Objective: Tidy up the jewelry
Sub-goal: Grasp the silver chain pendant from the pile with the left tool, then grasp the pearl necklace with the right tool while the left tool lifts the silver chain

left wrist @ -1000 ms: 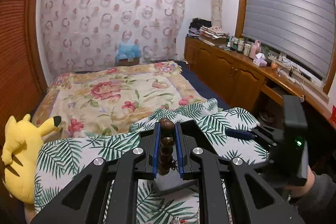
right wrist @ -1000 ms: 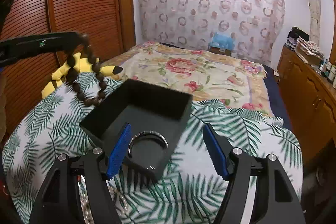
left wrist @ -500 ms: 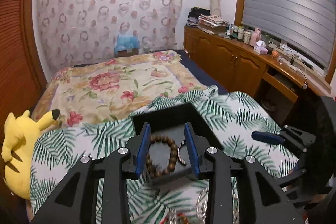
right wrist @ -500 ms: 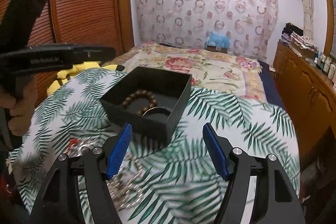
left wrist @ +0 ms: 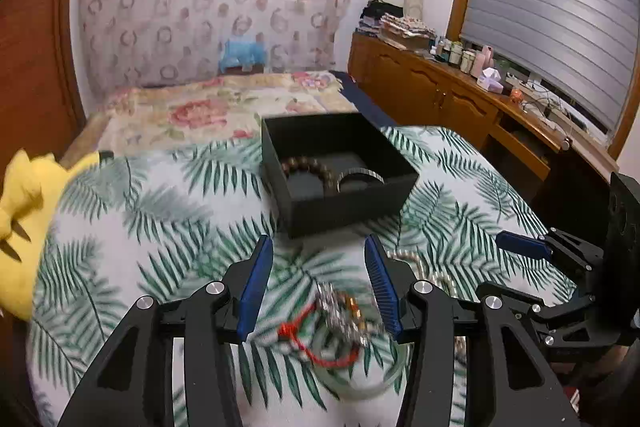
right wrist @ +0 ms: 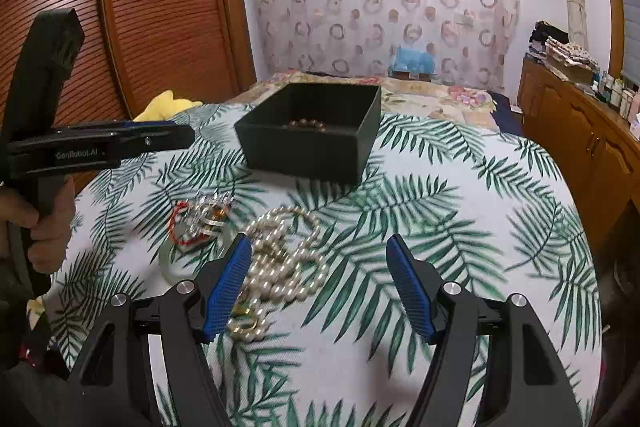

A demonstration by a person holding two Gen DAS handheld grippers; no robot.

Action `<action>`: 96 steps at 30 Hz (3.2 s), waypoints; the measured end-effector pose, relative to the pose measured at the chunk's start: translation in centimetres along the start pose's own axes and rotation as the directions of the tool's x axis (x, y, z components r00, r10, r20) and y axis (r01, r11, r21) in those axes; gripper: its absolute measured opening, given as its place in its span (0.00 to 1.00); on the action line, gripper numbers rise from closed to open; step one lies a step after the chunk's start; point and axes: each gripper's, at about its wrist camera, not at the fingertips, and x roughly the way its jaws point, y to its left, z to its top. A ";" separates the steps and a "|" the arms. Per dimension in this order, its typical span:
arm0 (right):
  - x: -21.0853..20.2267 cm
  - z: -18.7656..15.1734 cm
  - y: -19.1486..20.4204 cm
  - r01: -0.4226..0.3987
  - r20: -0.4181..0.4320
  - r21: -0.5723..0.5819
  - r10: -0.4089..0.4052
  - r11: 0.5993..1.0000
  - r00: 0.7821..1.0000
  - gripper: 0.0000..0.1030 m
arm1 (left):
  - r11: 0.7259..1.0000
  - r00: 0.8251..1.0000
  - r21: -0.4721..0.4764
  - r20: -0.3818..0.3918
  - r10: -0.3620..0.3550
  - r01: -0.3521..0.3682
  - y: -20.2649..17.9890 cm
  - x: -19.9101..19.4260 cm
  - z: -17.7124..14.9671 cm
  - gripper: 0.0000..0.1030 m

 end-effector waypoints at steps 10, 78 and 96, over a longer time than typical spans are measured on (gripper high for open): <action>-1.1 -2.2 0.9 -0.009 -0.013 0.015 0.009 1.000 1.000 0.70 | 0.996 0.996 -0.073 -0.067 -0.058 0.053 0.1 1.0 -3.7 0.46; 5.4 0.2 -0.4 0.009 -0.204 -0.118 -0.034 0.993 0.978 0.29 | 1.000 0.990 0.003 0.144 0.003 -0.003 -1.8 -5.2 -3.5 0.08; 0.9 3.6 -0.4 0.031 -0.073 -0.133 -0.041 0.991 0.997 0.08 | 1.000 0.987 0.003 0.159 0.007 -0.008 -1.3 -5.8 -3.2 0.08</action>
